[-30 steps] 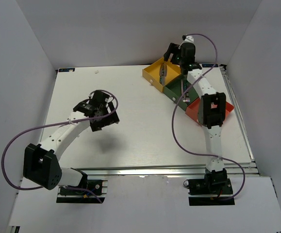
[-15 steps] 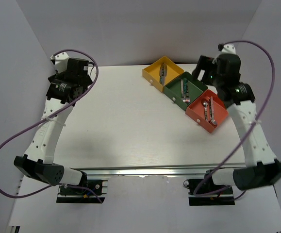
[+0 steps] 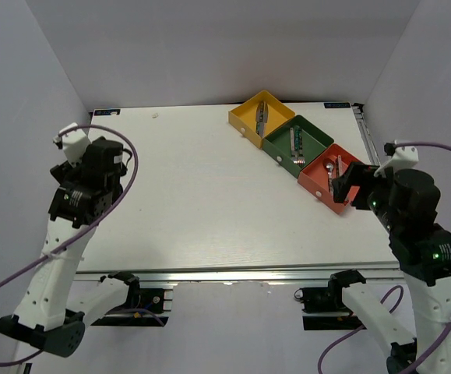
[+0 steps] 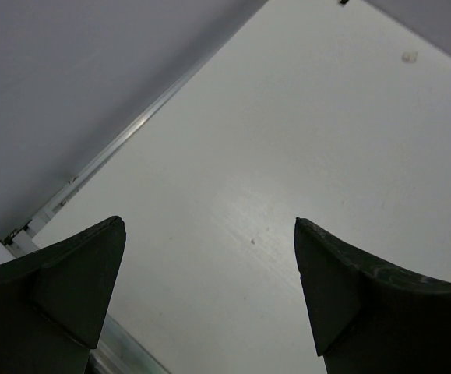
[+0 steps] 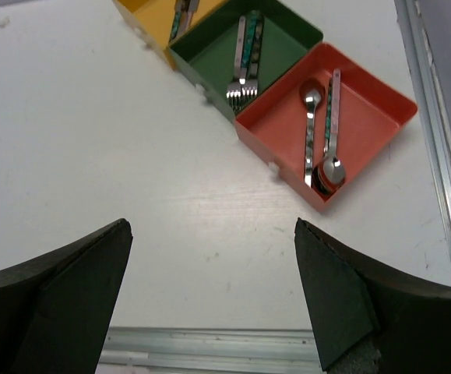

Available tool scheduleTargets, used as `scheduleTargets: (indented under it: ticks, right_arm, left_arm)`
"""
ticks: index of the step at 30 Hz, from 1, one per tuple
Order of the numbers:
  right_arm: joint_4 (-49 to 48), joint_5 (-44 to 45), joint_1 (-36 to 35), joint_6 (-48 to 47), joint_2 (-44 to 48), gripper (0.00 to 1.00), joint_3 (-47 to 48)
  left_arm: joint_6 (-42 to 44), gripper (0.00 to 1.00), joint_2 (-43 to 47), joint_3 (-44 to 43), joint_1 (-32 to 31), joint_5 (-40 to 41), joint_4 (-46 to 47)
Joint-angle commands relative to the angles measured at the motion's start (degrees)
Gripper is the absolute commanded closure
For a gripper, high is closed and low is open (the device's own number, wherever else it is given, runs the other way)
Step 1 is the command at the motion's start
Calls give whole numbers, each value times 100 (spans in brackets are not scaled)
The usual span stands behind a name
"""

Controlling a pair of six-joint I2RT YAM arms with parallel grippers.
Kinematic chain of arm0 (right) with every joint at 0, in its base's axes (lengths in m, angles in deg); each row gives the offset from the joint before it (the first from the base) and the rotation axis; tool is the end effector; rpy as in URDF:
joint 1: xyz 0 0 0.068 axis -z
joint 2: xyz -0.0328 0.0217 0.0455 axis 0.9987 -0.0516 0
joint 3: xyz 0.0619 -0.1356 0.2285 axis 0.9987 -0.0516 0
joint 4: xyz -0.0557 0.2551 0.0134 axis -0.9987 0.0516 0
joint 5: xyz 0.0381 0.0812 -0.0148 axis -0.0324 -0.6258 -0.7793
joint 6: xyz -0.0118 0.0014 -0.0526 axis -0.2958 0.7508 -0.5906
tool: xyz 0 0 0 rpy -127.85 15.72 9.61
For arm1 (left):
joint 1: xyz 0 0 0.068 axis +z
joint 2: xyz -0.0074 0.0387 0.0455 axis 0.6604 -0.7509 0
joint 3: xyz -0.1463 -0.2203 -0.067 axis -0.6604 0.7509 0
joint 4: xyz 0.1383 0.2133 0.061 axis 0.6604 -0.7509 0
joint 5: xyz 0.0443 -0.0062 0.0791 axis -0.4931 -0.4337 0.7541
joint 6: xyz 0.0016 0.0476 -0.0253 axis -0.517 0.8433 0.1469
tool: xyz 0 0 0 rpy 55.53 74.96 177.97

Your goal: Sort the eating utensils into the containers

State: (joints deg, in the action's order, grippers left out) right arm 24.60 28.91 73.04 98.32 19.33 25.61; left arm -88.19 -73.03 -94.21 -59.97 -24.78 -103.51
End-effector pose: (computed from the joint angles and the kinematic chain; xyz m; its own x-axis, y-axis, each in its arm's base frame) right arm 0.0906 0.0166 0.4382 -0.3194 0.1474 -0.9361 -0.0178 0.9867 0.1614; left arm 0.1601 -0.0242 0.4203 -0.2968 -0.2736 -0.9149 -0.6619 0.7495 -0.0095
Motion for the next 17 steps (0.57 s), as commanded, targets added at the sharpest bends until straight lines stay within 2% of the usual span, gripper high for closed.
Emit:
scheduleTargets:
  ticks: [1,9,17]
  right_arm:
    - [479,-95,-15,-78,131,11,-354]
    - [348,-323,-15,80,298,11,-610]
    - [155,-324,-15,81,184,10,-627]
  left_arm:
    - [-66,2,382,756,-26,-465,38]
    - [-110,2,1077,1251,-26,-729,-181]
    - [-22,2,1236,1321,-26,-747,-85]
